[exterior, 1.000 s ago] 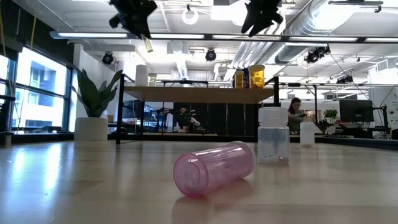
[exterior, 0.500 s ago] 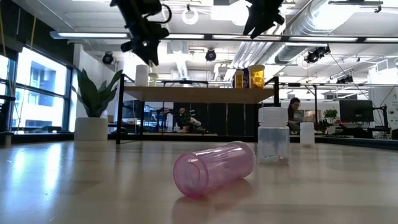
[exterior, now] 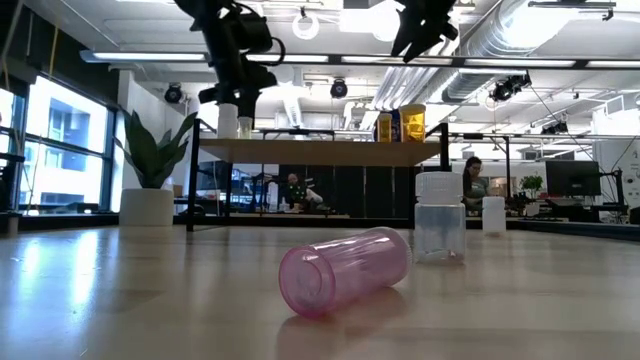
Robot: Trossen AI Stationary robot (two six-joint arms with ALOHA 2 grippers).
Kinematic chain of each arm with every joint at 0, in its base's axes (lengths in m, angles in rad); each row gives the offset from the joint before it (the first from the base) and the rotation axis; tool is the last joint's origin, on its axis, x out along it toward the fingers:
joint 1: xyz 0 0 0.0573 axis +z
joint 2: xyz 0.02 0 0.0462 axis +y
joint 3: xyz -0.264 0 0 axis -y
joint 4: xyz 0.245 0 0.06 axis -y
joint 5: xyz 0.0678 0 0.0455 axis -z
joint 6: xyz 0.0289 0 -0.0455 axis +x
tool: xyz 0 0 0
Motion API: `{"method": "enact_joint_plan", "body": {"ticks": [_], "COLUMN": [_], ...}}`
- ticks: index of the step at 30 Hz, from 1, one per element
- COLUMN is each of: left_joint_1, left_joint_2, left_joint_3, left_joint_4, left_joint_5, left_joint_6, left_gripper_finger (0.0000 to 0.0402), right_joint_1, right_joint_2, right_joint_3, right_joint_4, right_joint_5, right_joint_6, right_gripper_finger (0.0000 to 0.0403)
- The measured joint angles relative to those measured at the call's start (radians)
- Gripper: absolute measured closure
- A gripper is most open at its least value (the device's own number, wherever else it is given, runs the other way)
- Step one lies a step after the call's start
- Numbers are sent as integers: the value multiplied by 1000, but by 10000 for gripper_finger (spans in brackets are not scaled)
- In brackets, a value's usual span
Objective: Pick and place medicine bottles onto shelf by color
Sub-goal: Put the small yellow pill bottle on the shelf
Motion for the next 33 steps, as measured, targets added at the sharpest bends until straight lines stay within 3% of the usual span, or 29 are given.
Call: {"method": "enact_joint_plan", "body": {"ticks": [17,24,33], "left_joint_1": [0,0,0], "left_joint_2": [4,4,4], "left_joint_3": [0,0,0], "left_joint_4": [-27,-38,-37], "left_joint_5": [41,13,6], "left_joint_6": [4,4,4], "left_gripper_finger": [288,288,256], "right_joint_1": [0,0,0], "right_joint_2": [0,0,0], "right_joint_3": [0,0,0], "right_joint_4": [-24,-35,-47], "right_joint_5": [0,0,1], "right_joint_6": [0,0,19], "right_gripper_finger": [206,206,206]}}
